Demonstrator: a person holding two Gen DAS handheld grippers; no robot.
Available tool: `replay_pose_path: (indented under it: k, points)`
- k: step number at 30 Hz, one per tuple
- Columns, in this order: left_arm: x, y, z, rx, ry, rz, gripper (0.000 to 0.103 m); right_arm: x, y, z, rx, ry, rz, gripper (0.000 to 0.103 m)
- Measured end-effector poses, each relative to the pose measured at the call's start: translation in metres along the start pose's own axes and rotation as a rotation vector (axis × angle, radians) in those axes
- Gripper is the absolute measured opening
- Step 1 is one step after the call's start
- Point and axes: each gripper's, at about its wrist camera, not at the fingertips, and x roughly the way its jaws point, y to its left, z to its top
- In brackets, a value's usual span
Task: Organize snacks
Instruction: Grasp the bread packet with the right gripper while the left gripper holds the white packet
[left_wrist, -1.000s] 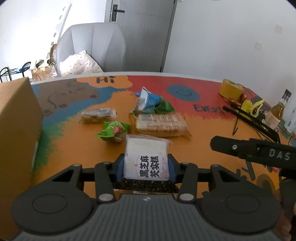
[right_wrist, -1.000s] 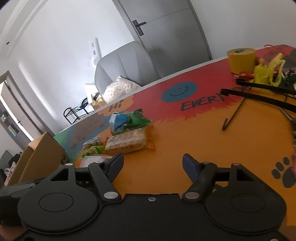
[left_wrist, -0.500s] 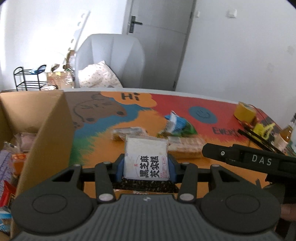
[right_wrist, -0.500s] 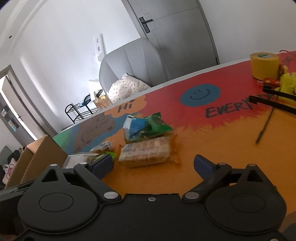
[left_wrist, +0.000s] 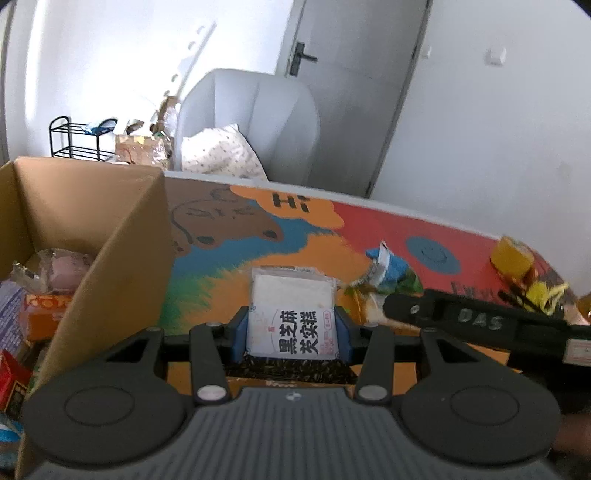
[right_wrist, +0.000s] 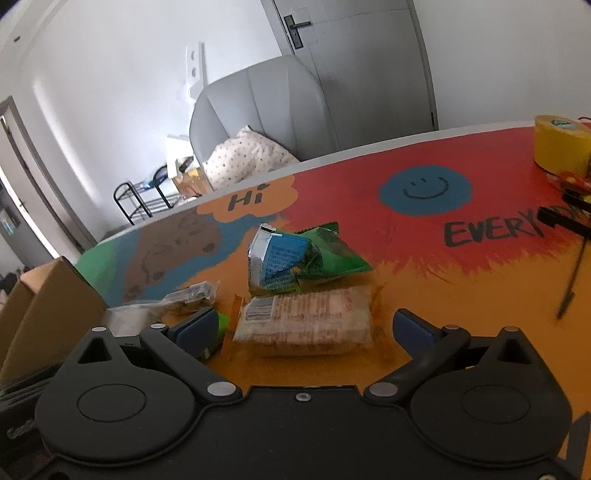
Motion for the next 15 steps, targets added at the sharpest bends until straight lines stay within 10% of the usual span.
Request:
replay_pose_path:
  k: [8, 15]
  points:
    - [0.004, 0.006, 0.001, -0.034, -0.006, 0.024, 0.045, 0.011, 0.015, -0.002, -0.061, 0.03, -0.051, 0.102]
    - [0.009, 0.007, -0.003, -0.045, 0.018, 0.028, 0.046, 0.001, 0.009, -0.006, -0.09, 0.006, -0.08, 0.08]
